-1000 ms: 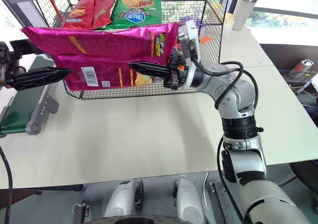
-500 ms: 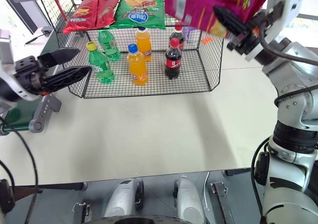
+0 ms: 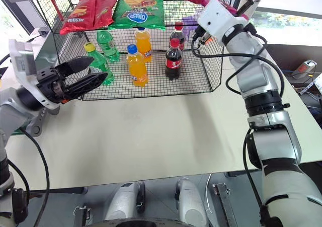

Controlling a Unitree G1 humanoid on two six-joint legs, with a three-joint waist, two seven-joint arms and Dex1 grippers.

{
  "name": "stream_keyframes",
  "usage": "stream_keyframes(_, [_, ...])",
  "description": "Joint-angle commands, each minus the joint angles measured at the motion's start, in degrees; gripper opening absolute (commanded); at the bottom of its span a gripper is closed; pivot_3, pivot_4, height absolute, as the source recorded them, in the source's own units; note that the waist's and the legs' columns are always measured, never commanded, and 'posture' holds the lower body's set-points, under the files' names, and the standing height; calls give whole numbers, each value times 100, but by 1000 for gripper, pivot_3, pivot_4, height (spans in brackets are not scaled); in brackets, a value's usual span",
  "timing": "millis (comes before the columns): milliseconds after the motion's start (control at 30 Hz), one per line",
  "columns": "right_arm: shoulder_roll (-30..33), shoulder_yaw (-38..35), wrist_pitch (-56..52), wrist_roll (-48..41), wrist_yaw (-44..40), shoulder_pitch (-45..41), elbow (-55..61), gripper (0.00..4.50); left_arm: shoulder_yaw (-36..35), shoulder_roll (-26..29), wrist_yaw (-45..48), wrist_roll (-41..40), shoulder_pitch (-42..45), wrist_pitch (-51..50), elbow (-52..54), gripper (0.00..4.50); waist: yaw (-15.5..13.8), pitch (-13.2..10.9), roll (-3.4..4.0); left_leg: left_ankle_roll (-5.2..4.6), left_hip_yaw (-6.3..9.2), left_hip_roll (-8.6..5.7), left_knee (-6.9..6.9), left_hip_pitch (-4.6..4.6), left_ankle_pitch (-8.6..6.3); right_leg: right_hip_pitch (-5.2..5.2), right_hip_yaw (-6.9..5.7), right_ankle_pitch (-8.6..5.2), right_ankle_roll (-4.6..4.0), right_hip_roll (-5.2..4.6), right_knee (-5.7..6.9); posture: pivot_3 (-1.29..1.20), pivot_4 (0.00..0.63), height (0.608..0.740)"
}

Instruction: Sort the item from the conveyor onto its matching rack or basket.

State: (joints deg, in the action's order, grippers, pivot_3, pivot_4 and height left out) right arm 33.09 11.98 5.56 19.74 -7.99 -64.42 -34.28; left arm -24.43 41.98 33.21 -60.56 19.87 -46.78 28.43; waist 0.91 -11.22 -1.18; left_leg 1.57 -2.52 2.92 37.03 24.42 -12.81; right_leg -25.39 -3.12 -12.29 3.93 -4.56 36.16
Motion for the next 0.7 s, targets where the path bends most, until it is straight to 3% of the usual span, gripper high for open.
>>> stream_keyframes(33, [-159, 33, 289, 265, 360, -490, -629, 0, -252, -5, -159, -176, -130, 164, 336, 4324, -3, 0, 0, 0, 0, 0, 0, 0, 0, 0, 0, 0, 0, 0, 0, 0, 150, 740])
stream_keyframes(333, [-670, 45, 524, 246, 306, -1372, -2343, 0, -422, -53, -621, -483, -701, 278, 814, 4324, -9, 0, 1, 0, 1, -1, 0, 1, 0, 2, 0, 0, 0, -1, -1, 0, 150, 740])
stream_keyframes(433, [-825, -61, 572, 91, 144, -1671, -2778, 741, -439, -114, -730, -482, -939, 377, 939, 4384, 19, 0, 1, 0, 1, -1, 0, -2, 0, 3, 1, 0, 0, -1, 1, 0, 150, 740])
stream_keyframes(700, [-982, -294, 572, -273, -506, -1986, -3242, 4445, -337, -124, -876, -480, -1147, 559, 1018, 4384, 14, 1, 2, 0, 3, 0, 1, -5, 0, 6, 0, 0, -2, 0, 1, 0, 150, 740])
